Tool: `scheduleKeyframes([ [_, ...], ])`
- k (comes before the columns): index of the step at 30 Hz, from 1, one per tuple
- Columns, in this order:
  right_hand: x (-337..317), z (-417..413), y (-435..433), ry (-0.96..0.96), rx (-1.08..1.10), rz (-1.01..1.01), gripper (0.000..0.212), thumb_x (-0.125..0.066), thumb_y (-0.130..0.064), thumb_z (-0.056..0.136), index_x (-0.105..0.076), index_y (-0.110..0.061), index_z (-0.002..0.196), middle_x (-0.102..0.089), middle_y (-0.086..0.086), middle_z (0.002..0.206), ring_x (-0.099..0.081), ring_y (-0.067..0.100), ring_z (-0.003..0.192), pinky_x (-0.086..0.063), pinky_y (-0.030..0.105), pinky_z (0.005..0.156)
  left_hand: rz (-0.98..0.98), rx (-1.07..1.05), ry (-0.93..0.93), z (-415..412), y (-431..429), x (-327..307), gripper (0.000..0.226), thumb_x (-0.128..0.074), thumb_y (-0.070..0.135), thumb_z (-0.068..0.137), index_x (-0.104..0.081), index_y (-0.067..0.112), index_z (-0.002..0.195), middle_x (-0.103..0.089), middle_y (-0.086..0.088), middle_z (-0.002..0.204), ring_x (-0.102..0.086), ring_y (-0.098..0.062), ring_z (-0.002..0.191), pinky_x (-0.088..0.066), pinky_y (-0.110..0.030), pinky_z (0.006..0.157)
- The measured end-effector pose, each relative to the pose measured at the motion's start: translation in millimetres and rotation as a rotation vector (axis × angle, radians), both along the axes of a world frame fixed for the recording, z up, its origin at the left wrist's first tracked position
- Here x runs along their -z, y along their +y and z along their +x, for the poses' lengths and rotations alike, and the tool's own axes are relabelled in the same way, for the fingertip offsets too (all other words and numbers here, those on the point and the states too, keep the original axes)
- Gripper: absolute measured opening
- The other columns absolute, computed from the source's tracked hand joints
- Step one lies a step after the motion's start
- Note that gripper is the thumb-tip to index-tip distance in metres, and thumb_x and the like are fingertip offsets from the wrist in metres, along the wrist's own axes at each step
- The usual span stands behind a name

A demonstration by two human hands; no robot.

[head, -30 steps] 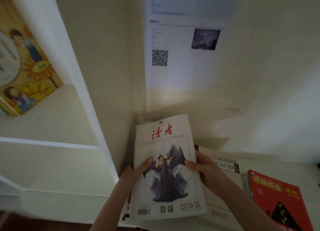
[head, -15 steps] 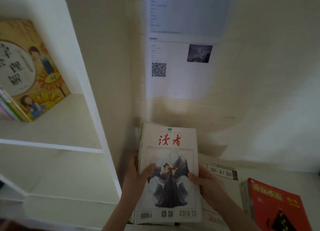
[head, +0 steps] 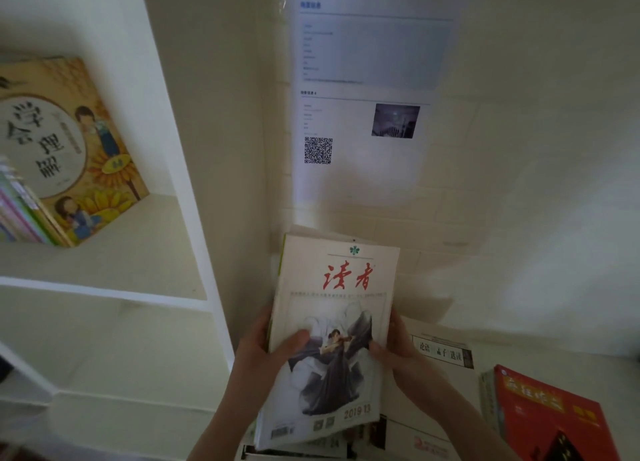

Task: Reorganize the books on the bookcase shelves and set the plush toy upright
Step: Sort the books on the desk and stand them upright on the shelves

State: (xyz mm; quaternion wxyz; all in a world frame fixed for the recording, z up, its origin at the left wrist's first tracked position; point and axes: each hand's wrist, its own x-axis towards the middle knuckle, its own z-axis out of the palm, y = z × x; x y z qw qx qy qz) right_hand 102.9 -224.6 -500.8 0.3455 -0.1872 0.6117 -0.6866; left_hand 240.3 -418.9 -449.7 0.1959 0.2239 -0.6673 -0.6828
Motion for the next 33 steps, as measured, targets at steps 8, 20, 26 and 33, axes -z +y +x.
scheduleKeyframes([
  [8, -62, -11, -15, 0.180, 0.103, -0.106, 0.085, -0.085, -0.040, 0.063, -0.045, -0.017, 0.133, -0.065, 0.006, 0.123, -0.064, 0.028, 0.108, -0.055, 0.038, 0.080, -0.084, 0.040, 0.169, -18, -2, -53, 0.036, -0.073, 0.005, 0.076, -0.058, 0.028, 0.100, -0.072, 0.010, 0.089, -0.070, -0.011, 0.083, -0.054, -0.020, 0.063],
  [20, -100, -2, 3, 0.716, 0.247, -0.140, 0.092, -0.056, 0.003, 0.086, 0.006, -0.039, 0.140, -0.047, 0.010, 0.139, -0.059, 0.022, 0.118, -0.053, 0.039, 0.091, -0.001, -0.009, 0.335, -39, 3, -67, 0.027, -0.066, 0.005, 0.082, -0.057, 0.019, 0.103, -0.072, 0.007, 0.090, -0.070, -0.014, 0.082, -0.054, -0.023, 0.063],
  [26, -126, 0, -1, 0.811, 0.319, -0.196, 0.091, -0.058, -0.003, 0.086, -0.003, -0.055, 0.135, -0.045, 0.014, 0.140, -0.058, 0.020, 0.119, -0.053, 0.029, 0.090, -0.159, -0.030, 0.400, -43, 5, -96, 0.032, -0.066, 0.006, 0.083, -0.055, 0.026, 0.106, -0.070, 0.019, 0.090, -0.068, -0.003, 0.082, -0.051, -0.015, 0.061],
  [33, -153, 15, 8, 0.915, 0.324, -0.176, 0.069, -0.062, -0.016, 0.087, -0.029, -0.062, 0.127, -0.031, -0.030, 0.140, -0.040, 0.007, 0.132, -0.043, 0.039, 0.105, -0.367, -0.021, 0.511, -22, 15, -128, 0.075, -0.069, 0.010, 0.082, -0.032, 0.040, 0.139, -0.065, 0.030, 0.106, -0.068, -0.001, 0.089, -0.056, -0.019, 0.067],
])
